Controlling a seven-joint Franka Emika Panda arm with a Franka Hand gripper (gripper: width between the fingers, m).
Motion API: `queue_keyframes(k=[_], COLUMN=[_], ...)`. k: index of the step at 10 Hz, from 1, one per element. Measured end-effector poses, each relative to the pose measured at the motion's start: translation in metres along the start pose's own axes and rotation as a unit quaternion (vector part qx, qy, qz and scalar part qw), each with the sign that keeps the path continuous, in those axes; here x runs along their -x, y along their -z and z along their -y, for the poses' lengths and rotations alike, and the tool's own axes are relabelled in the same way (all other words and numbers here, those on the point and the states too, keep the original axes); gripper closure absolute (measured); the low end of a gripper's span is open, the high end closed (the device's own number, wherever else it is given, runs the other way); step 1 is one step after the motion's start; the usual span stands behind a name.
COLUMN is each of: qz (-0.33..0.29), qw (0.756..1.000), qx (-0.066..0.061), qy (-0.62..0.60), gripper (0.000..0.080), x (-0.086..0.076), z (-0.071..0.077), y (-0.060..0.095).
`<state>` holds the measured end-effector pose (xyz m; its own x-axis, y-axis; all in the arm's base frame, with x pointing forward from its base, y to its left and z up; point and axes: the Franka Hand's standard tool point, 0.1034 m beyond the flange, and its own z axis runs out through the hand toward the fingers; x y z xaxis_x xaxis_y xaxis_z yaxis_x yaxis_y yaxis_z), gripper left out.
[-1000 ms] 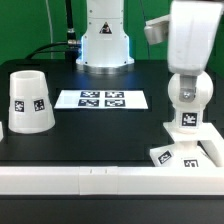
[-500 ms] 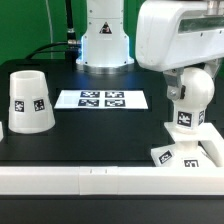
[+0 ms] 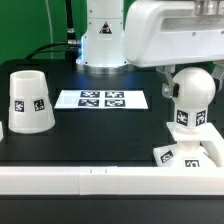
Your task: Assemble lamp
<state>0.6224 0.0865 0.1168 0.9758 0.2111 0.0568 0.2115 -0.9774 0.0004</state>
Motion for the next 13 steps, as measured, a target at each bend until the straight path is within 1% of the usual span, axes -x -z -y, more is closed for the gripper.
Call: queue_keyframes(k=[1, 2, 4, 6, 7, 8, 9, 11, 12, 13], qz=[0.0, 0.0, 0.003, 0.005, 0.006, 0.007, 0.01, 0.014, 0.017, 0.02], qw=[0.998, 0.996, 0.984, 0.964, 0.949, 0.934, 0.908, 0.859, 0.839, 0.83], qx=[-0.006, -0.009, -0.008, -0.006, -0.005, -0.007, -0.013, -0.019, -0.023, -0.03], qy=[-0.056, -0.085, -0.177, -0.265, -0.315, -0.356, -0.42, -0.512, -0.543, -0.556], gripper=[0.022, 0.022, 0.022, 0.022, 0.022, 0.022, 0.022, 0.022, 0.022, 0.022], x=[0.0, 0.0, 0.001, 0.0015, 0.0016, 0.0017, 0.0017, 0.0015, 0.0015, 0.0011], z=[-0.0017, -0.0018, -0.0001, 0.0016, 0.0025, 0.0027, 0.004, 0.0055, 0.0055, 0.0036], y=[0.0002, 0.0001, -0.0006, -0.0011, -0.0013, -0.0015, -0.0015, -0.0014, -0.0015, -0.0018])
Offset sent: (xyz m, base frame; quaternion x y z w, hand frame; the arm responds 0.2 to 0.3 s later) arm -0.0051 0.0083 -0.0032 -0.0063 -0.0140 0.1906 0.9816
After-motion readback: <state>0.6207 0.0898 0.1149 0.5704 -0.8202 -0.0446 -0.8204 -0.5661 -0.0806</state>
